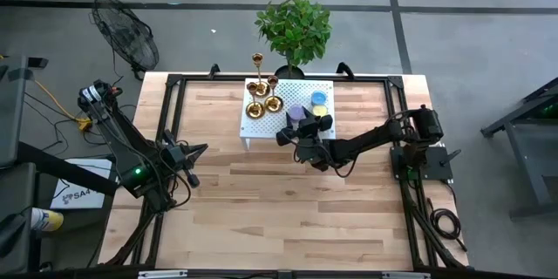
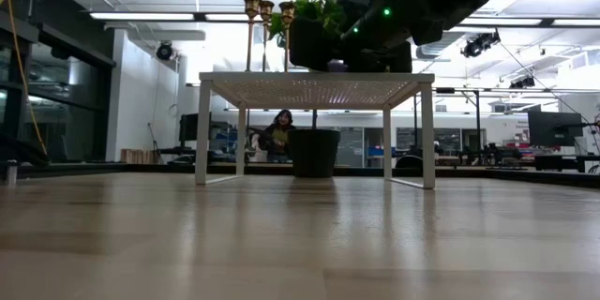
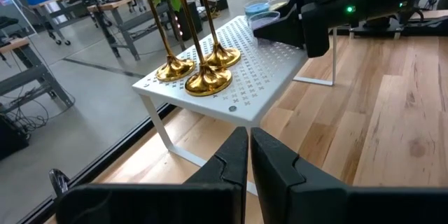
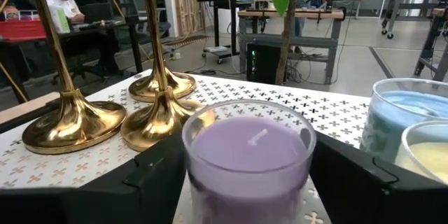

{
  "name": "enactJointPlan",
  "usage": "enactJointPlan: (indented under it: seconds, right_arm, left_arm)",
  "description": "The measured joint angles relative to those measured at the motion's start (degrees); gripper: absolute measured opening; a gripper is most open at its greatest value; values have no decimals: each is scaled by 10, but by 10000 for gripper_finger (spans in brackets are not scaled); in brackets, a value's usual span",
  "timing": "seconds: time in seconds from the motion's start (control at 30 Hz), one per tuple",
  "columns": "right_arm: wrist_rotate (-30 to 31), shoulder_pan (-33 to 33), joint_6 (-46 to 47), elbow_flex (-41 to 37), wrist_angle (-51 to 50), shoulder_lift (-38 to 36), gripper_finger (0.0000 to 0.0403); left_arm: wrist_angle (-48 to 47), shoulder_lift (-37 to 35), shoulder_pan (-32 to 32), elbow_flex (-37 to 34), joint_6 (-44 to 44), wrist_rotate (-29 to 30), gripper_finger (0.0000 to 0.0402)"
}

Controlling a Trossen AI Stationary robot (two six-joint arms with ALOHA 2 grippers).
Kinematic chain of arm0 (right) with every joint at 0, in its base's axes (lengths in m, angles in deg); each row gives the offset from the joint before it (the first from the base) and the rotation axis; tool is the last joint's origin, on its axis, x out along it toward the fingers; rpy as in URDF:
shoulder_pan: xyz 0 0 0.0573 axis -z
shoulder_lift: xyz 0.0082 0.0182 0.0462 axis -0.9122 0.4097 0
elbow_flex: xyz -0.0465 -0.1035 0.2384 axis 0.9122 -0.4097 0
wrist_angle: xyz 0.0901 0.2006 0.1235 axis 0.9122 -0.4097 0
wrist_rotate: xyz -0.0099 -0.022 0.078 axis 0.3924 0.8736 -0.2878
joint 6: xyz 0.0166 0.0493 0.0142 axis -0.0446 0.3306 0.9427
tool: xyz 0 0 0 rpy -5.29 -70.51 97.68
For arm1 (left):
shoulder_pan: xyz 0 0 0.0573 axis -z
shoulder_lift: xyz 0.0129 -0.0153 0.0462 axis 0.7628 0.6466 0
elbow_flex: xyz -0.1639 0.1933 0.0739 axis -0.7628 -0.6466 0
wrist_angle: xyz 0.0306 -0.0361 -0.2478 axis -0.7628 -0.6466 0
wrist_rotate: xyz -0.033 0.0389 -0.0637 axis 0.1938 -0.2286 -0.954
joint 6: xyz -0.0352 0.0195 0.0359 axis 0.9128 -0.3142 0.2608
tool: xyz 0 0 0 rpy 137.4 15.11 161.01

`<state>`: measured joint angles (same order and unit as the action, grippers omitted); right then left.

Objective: Pick & Place candle stick holders
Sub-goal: Put the violet scented candle on the shelf

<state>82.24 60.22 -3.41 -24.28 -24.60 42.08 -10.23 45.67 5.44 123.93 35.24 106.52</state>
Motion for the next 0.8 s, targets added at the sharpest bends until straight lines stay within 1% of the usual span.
enactJointPlan:
  seconds: [0.1,0.2,0.47,0.67,0.8]
  right_arm:
    - [0,-4,-18,0,17,1,282]
    - [3,-12,-39,-1,34,1,286]
    - [11,-23,-111,-1,109,0,288]
    - [40,-23,-161,-1,152,0,288]
    - [41,-24,-213,-1,214,-1,288]
  left_arm:
    - [0,0,0,0,0,0,17]
    - [0,0,0,0,0,0,17]
    - [0,0,0,0,0,0,17]
    - [0,0,0,0,0,0,17]
    - [0,0,0,0,0,0,17]
